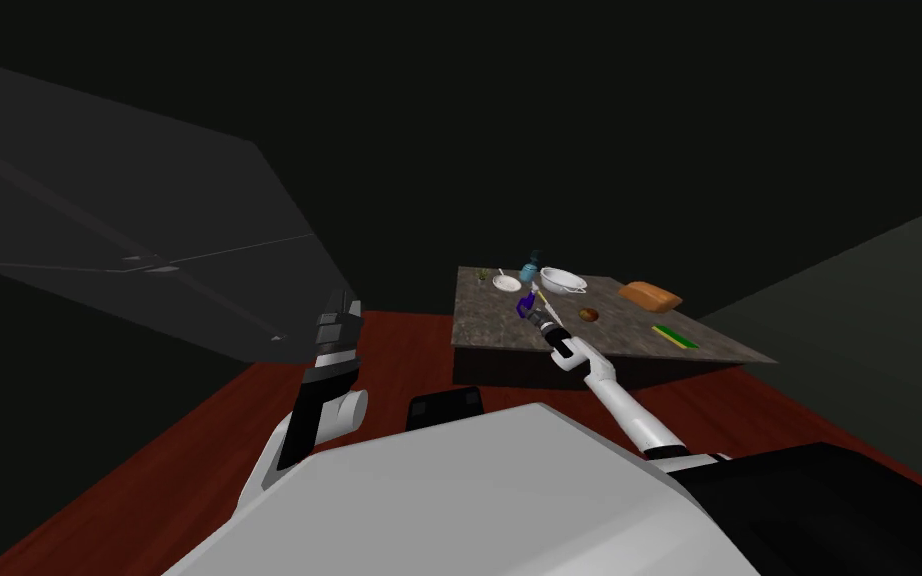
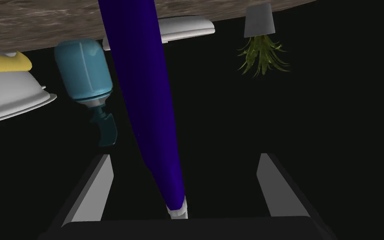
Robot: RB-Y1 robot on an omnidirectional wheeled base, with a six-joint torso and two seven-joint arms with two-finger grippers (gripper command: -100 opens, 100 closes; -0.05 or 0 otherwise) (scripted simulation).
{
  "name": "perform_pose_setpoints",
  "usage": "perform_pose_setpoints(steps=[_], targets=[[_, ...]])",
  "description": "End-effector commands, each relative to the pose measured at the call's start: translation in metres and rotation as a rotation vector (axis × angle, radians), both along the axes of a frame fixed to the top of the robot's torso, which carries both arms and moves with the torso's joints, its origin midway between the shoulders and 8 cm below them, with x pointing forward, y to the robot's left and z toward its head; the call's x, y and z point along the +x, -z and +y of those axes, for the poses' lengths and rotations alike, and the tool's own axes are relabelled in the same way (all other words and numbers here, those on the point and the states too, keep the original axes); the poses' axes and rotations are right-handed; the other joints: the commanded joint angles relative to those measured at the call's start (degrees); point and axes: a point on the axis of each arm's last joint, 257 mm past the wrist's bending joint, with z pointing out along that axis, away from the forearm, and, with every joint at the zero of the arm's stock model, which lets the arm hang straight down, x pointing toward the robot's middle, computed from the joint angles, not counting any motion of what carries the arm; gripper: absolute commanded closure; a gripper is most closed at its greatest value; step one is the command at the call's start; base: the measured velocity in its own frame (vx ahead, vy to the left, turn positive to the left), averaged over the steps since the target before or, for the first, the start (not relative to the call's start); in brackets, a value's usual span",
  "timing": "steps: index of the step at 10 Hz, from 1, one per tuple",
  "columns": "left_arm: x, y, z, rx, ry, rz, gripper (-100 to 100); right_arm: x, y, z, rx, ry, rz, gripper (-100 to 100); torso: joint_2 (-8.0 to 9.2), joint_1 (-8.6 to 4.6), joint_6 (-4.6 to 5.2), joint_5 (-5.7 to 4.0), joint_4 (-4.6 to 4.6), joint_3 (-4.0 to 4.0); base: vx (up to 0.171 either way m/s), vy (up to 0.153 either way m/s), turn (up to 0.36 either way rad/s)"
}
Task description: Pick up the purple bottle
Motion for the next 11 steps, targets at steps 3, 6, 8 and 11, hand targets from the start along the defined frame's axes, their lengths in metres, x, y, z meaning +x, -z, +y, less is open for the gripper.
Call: perform_pose_setpoints(steps=[3, 6, 8, 11], targets=[[0.000, 0.000, 0.000, 0.000, 0.000, 0.000, 0, 0.000, -0.007, -0.048, -0.142, 0.058, 0.054, -100, -0.01, -0.06, 0.00, -0.02, 0.00, 0.00, 0.018, 0.041, 0.073], [0.000, 0.000, 0.000, 0.000, 0.000, 0.000, 0, 0.001, -0.010, -0.051, -0.154, 0.064, 0.057, 0, 0.04, -0.10, 0.02, -0.03, 0.01, 0.02, 0.006, 0.024, 0.033], [0.000, 0.000, 0.000, 0.000, 0.000, 0.001, 0, -0.015, -0.005, -0.074, -0.185, 0.069, 0.075, -100, -0.47, 0.01, 0.14, -0.02, -0.08, -0.24, 0.153, 0.092, -0.337], [0.000, 0.000, 0.000, 0.000, 0.000, 0.000, 0, -0.016, 0.000, -0.065, -0.173, 0.014, 0.068, -100, 0.02, -0.27, -0.01, -0.06, 0.00, 0.01, -0.002, -0.002, 0.005]])
